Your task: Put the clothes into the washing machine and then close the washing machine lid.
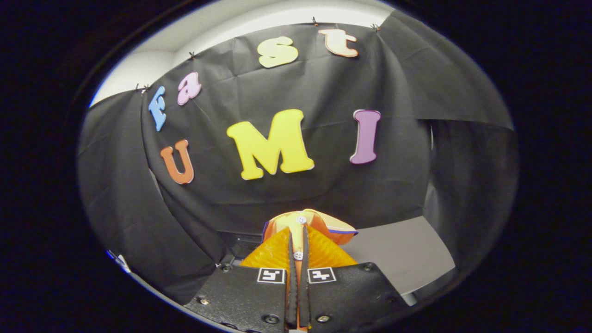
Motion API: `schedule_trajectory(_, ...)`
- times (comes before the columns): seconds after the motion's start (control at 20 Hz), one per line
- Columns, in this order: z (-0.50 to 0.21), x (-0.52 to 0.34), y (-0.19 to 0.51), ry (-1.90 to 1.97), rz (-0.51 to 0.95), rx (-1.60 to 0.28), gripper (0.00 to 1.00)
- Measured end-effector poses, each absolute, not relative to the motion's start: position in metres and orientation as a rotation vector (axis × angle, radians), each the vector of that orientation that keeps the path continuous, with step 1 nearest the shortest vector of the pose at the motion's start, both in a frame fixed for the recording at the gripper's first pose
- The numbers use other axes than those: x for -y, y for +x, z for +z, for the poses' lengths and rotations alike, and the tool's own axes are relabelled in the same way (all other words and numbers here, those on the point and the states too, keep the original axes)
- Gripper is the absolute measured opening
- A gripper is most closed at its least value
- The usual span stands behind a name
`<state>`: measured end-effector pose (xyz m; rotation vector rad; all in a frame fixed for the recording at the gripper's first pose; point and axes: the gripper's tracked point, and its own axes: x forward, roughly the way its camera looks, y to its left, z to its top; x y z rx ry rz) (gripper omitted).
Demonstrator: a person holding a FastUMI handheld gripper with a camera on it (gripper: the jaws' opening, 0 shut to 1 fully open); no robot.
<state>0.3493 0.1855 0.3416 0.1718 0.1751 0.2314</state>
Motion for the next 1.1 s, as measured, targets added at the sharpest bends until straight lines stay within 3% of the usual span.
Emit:
schedule_trajectory(0.5,0.367,-0.328,0.327,0.128,0.357,-0.166,0.05)
schedule_trajectory(1.1,0.241,-0.426,0.429,0.148,0.422,-0.424,0.05)
